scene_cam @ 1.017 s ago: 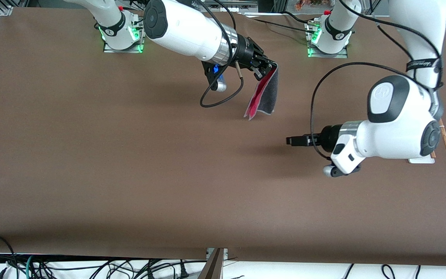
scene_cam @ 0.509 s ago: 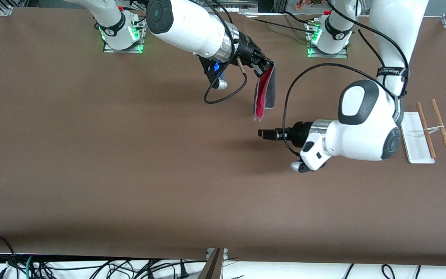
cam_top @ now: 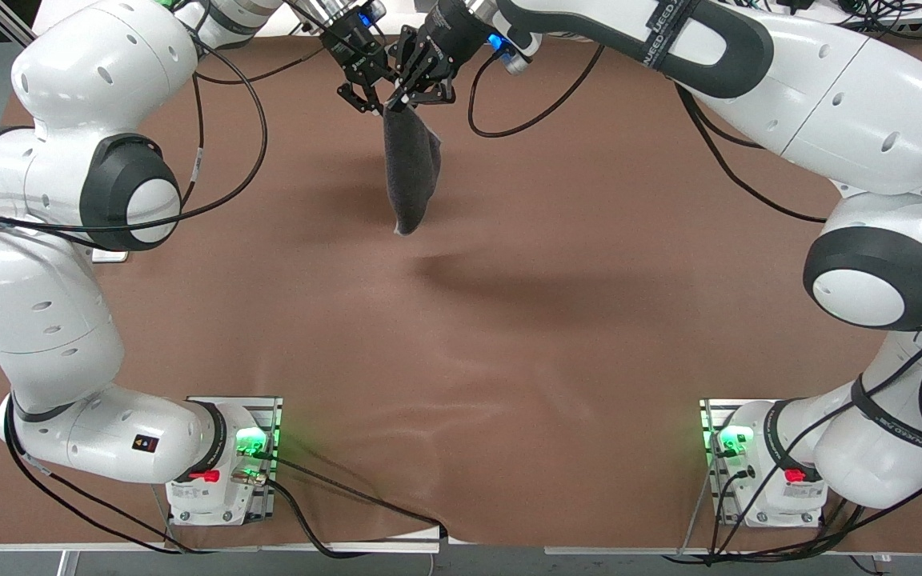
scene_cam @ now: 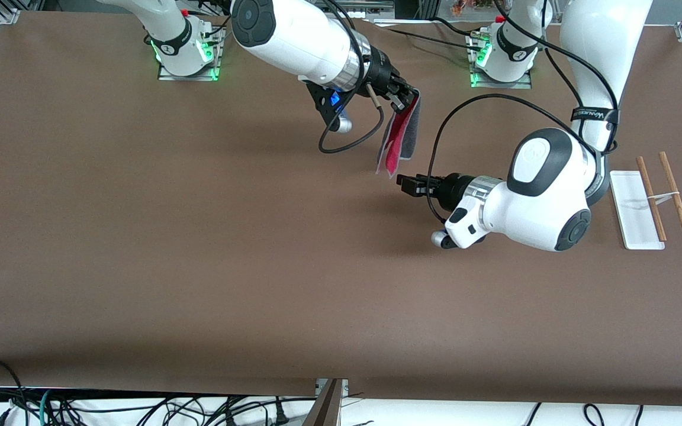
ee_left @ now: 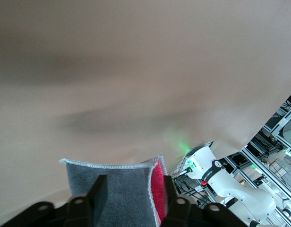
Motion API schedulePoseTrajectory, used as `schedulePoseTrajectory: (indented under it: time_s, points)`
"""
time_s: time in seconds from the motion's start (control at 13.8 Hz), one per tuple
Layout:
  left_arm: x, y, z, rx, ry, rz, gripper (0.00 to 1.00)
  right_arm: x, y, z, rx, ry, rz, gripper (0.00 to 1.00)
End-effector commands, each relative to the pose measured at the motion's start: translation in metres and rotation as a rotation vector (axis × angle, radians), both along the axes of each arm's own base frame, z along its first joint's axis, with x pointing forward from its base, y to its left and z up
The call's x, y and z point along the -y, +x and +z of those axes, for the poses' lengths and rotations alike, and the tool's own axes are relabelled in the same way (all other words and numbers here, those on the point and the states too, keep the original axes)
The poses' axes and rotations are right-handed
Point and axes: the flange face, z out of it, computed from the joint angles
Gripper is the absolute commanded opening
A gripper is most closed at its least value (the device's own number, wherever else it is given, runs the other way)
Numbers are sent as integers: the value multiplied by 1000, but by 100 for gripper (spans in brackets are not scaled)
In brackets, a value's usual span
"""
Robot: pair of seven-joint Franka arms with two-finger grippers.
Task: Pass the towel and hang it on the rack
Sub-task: 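Grasp the towel's hanging end with the left gripper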
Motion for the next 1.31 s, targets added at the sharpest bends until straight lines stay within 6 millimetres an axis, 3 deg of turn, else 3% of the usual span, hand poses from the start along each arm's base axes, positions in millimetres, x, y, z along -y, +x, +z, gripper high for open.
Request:
schedulePoseTrajectory:
  time_s: [0.0, 0.36, 0.58, 1.02, 1.16, 1.24]
  points:
    - [29, -14, -9, -33, -13, -37, 27, -8, -5, 3, 12, -13, 32, 0]
    - [27, -19, -11, -44, -1, -65, 28, -6, -12, -2, 44, -53, 138, 0]
    - [15, -17, -5, -56, -3, -73, 30, -5, -10, 13, 66, -33, 135, 0]
    - [29, -28, -11, -49, 47, -125, 29, -4, -11, 12, 63, -36, 138, 0]
    - [28, -31, -12, -68, 51, -143, 28, -4, -11, 13, 61, -38, 141, 0]
    - [26, -31, -12, -72, 51, -143, 21, -3, -10, 13, 60, -39, 141, 0]
